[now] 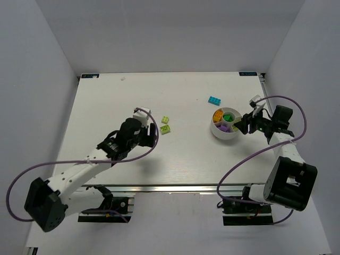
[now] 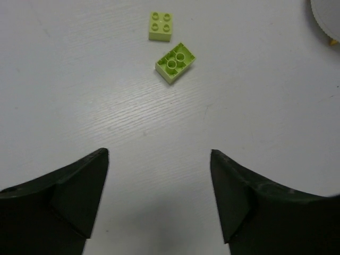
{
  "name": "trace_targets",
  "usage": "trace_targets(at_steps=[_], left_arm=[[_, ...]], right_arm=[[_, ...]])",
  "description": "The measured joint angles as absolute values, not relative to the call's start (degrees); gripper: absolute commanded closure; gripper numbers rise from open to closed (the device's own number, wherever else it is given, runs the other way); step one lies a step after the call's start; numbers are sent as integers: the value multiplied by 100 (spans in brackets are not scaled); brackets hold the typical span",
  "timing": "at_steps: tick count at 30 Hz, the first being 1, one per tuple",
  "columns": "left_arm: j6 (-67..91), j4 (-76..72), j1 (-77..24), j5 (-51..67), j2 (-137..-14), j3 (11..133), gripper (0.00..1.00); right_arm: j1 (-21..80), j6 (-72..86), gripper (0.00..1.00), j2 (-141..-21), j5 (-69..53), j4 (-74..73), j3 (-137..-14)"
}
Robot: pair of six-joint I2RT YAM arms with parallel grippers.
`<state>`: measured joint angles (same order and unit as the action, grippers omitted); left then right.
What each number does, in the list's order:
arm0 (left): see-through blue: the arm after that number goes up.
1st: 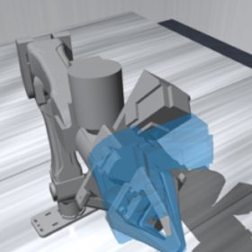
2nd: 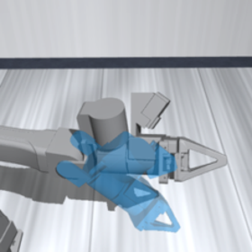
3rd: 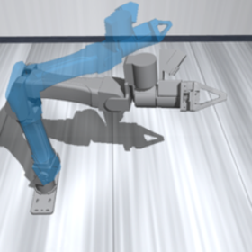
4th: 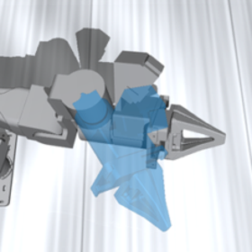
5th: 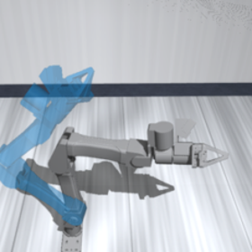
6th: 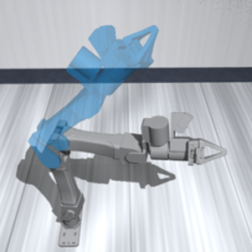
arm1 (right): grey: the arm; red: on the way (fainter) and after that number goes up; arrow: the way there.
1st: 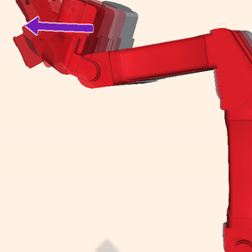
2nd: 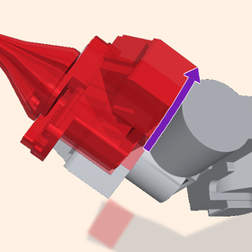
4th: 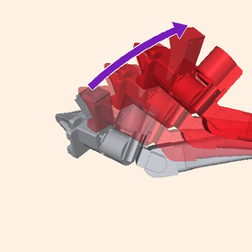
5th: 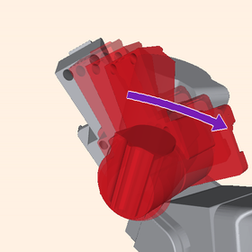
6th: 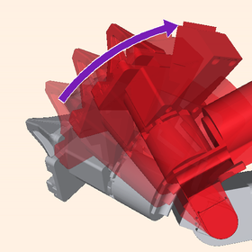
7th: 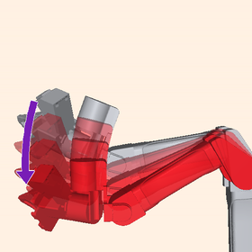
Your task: Sort the legos into containers by color
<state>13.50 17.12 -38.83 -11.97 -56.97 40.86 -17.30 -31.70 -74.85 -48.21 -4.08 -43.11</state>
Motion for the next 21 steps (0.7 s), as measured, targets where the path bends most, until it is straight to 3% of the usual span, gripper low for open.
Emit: trace_targets(at_steps=[1, 3, 4, 5, 8, 9, 10, 14, 21], left_arm=[[1463, 1638, -3883, -1135, -5999, 4167, 28], [1702, 1520, -3883, -1063, -6497, 4322, 54], [1820, 1468, -3883, -1024, -6740, 4414, 61], [1898, 1437, -3883, -987, -6956, 4506, 72], [2239, 1470, -3881, -1013, -7972, 5199, 72], [2344, 1529, -3874, -1048, -8335, 5516, 55], [2475, 1632, -3874, -1096, -8761, 5924, 44], [2928, 2198, -3874, -1341, -10377, 7634, 24], [2108, 2980, -3846, -1214, -11509, 8831, 20]], right_arm=[[-1741, -3157, 47, -7485, -4827, -388, -4311], [-1765, -3120, 65, -7452, -4842, -375, -4309], [-1789, -3068, 75, -7384, -4840, -368, -4298], [-1809, -3009, 100, -7251, -4827, -360, -4272], [-1839, -2587, 100, -6479, -4770, -336, -4174], [-1844, -2469, 99, -6189, -4779, -322, -4178], [-1841, -2292, 69, -5846, -4812, -318, -4200], [-1839, -1750, 43, -4943, -5085, -360, -4263], [-1841, -1253, 38, -4493, -5476, -456, -4021]])
